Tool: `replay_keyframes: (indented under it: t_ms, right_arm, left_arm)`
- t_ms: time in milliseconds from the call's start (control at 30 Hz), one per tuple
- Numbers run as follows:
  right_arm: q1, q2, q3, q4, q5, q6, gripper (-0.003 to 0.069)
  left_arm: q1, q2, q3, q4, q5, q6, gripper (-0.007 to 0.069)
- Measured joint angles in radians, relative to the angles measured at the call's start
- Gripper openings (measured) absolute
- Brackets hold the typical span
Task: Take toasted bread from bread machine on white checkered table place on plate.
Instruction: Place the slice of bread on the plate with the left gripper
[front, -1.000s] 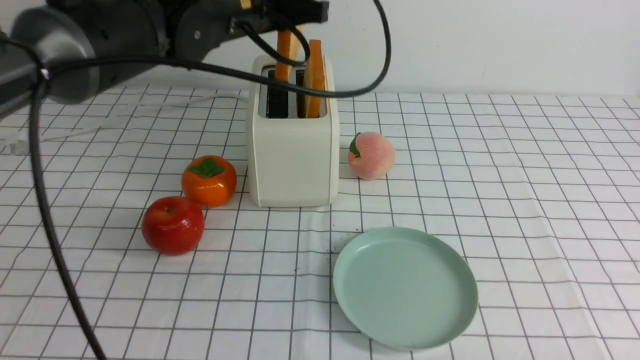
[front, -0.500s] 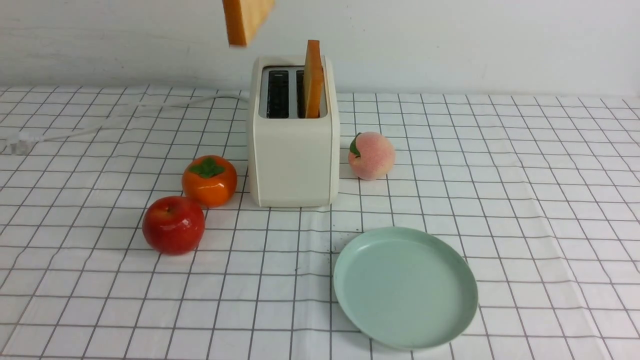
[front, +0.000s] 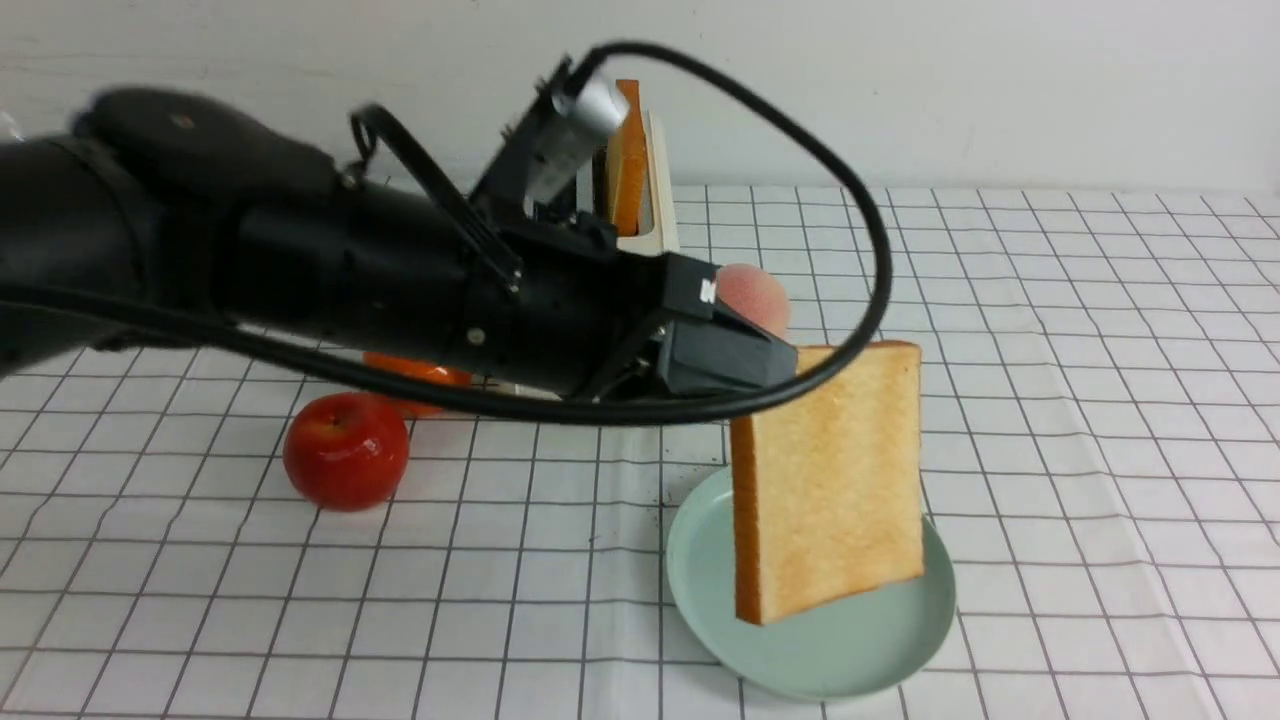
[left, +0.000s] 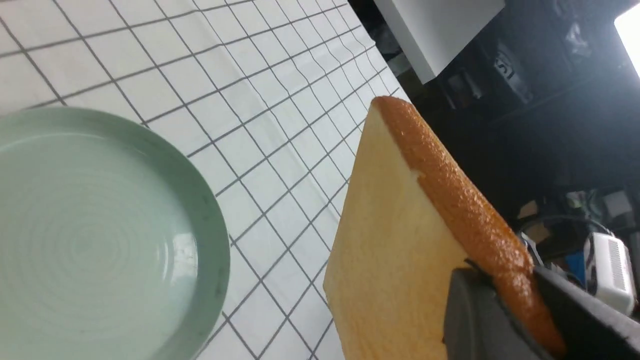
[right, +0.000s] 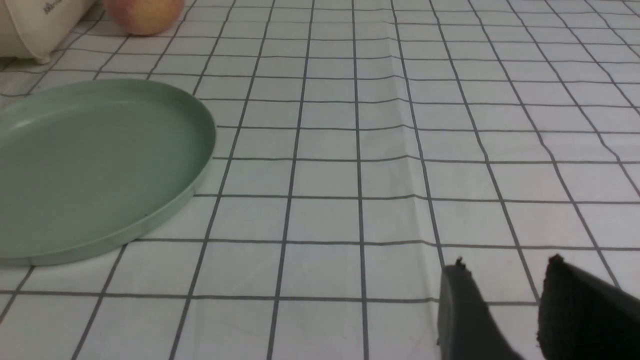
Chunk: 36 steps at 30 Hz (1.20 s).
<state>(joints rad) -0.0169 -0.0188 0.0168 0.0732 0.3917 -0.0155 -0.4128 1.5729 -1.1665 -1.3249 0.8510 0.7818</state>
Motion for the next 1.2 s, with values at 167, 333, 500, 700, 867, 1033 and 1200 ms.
replay_keyframes:
  t_ms: [167,333,500,700,867,1033,1200]
  right_arm:
    - [0.000,0.000,0.000,0.000,0.000,0.000,0.0239]
    - [0.000,0.000,0.000,0.000,0.000,0.000,0.0239]
    - [0.000,0.000,0.000,0.000,0.000,0.000,0.0239]
    - [0.000,0.000,0.000,0.000,0.000,0.000,0.0239]
    - [0.000,0.000,0.000,0.000,0.000,0.000,0.0239]
    - [0.000,0.000,0.000,0.000,0.000,0.000,0.0239]
    - [0.000,0.000,0.000,0.001,0.000,0.000,0.0239]
  left_arm:
    - [-0.032,0.132,0.008,-0.153,-0.066,0.164,0.0091]
    - [-0.061,0.188,0.008,-0.171,-0.073,0.212,0.0091]
    - [-0.062,0.239,0.008,-0.196,-0.142,0.241,0.0091]
    - [-0.062,0.294,0.008,-0.282,-0.156,0.313,0.0091]
    - [-0.062,0.328,0.007,-0.355,-0.139,0.346,0.0091]
    - [-0.062,0.350,0.006,-0.362,-0.109,0.346,0.0091]
    - [-0.062,0.367,0.006,-0.363,-0.114,0.346,0.0091]
